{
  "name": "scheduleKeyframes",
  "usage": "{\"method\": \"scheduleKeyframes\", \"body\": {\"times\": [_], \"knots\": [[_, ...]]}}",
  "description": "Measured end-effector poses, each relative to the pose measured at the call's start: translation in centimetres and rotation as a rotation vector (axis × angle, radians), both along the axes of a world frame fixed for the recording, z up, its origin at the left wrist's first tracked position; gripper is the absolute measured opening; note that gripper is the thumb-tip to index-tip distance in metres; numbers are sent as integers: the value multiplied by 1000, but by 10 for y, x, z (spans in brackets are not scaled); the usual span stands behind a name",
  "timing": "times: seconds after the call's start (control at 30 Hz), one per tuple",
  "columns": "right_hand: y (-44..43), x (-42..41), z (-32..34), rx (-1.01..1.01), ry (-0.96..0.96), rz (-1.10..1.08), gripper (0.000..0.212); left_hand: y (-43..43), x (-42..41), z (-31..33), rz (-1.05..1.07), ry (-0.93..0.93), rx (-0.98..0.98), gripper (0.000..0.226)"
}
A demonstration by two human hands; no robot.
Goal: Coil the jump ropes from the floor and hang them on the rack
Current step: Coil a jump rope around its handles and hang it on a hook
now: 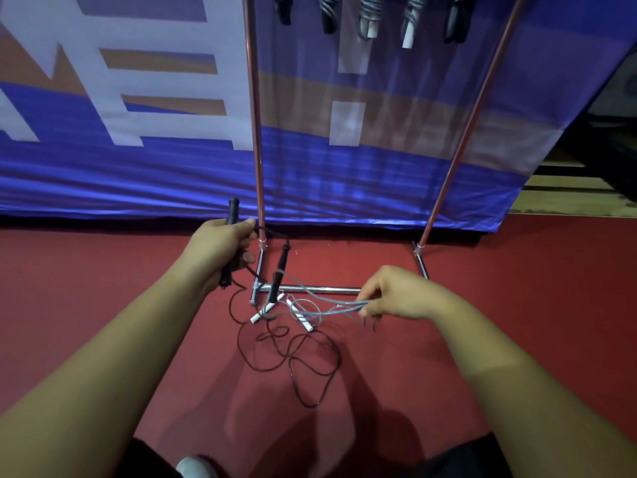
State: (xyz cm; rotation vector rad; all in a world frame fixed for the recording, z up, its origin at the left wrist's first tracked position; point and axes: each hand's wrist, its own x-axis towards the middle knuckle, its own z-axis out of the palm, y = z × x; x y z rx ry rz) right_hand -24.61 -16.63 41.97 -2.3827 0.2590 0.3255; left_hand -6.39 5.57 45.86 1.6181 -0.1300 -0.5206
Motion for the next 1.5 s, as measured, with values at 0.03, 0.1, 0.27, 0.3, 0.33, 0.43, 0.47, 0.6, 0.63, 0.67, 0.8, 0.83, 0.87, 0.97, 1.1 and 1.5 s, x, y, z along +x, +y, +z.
{"method": "scheduleKeyframes", "body": {"times": [0.03, 0.1, 0.27, 0.3, 0.33, 0.43, 0.47, 0.6, 0.63, 0.67, 0.8, 0.83, 0.87, 0.97, 1.1, 1.5], "knots": [[-3, 1, -3, -51, 14, -30, 24, -2, -4, 1, -25, -22, -7, 24], [-7, 2, -4, -119, 54, -112, 10, -3, -9, 5, -59, -73, -35, 26], [11, 2, 2, 121, -110, -254, 103, -1, -16, 14, -335, -61, -113, 27], [18, 4, 4, 267, -192, -253, 107, -2, -20, 14, -402, -34, -134, 26], [24, 7, 4, 353, -250, -233, 105, -4, -24, 14, -458, -15, -149, 26], [41, 16, 4, 457, -346, -194, 69, -7, -32, 15, -547, 13, -204, 25], [44, 16, 6, 455, -360, -199, 48, -8, -34, 16, -544, 12, -212, 25], [43, 11, 13, 630, -275, -219, 11, -9, -25, 9, -389, -22, -136, 26], [42, 8, 15, 691, -257, -228, 10, -9, -22, 6, -338, -10, -127, 26], [40, 7, 17, 718, -257, -237, 10, -8, -19, 3, -293, -4, -119, 27], [41, 7, 24, 767, -306, -297, 13, -8, -16, -4, -167, -359, 281, 33], [41, 7, 26, 795, -328, -331, 12, -8, -17, -4, -142, -469, 397, 35], [43, 8, 28, 823, -349, -371, 11, -9, -18, -5, -138, -498, 421, 35], [45, 12, 28, 890, -438, -497, 10, -13, -31, 1, -321, -123, 106, 27], [50, 16, 23, 944, -462, -598, 11, -18, -62, 1, -682, 242, 23, 36], [28, 7, 29, 859, -325, -280, 37, -15, -57, 2, -1023, 304, -5, 19]]}}
